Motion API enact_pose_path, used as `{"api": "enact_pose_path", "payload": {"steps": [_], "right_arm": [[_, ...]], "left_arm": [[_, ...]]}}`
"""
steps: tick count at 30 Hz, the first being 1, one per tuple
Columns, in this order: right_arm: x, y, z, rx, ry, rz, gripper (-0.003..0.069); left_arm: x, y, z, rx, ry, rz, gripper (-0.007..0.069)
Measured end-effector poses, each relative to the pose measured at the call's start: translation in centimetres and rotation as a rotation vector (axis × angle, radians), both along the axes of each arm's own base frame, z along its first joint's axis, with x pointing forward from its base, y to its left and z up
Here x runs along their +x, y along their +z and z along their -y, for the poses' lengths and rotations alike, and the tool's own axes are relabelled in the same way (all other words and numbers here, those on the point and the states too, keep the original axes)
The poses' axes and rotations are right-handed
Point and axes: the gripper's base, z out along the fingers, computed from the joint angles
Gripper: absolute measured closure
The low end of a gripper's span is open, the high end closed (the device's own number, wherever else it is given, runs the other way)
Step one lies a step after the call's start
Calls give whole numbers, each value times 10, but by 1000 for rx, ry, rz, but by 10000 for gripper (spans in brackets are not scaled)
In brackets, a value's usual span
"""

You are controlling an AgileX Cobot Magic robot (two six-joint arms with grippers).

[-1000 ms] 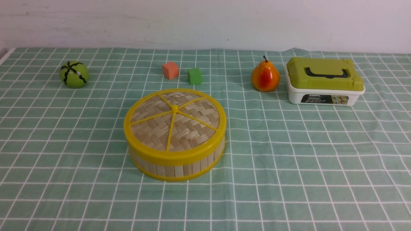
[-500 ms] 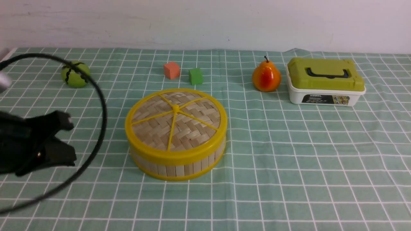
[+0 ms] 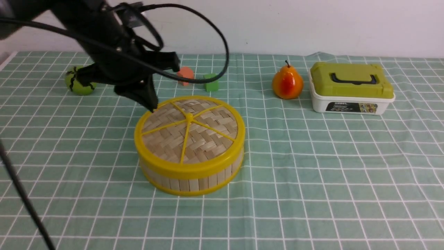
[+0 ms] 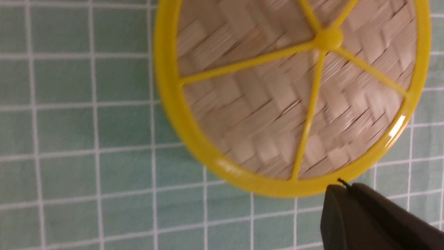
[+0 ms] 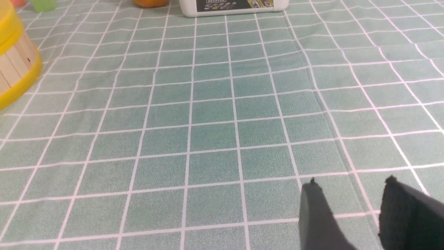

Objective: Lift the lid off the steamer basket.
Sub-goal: Use the left arm to lift the lid of the steamer

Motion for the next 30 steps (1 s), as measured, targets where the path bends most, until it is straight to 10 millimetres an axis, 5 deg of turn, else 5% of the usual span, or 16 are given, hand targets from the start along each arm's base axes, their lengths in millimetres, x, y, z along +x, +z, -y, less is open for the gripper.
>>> {"api": "enact_pose_path", "payload": {"steps": [7, 12, 17, 30], "right_arm": [[0, 0, 0, 0, 0, 0, 418], [0, 0, 0, 0, 0, 0, 418], [0, 0, 0, 0, 0, 0, 418], [0, 0, 0, 0, 0, 0, 418]], "left_arm": [[41, -38, 40, 24, -10, -18, 597], [51, -59, 38, 111, 12, -31, 456], [54, -60, 36, 131, 16, -5, 366], [63, -81, 45, 106, 10, -13, 355]]}}
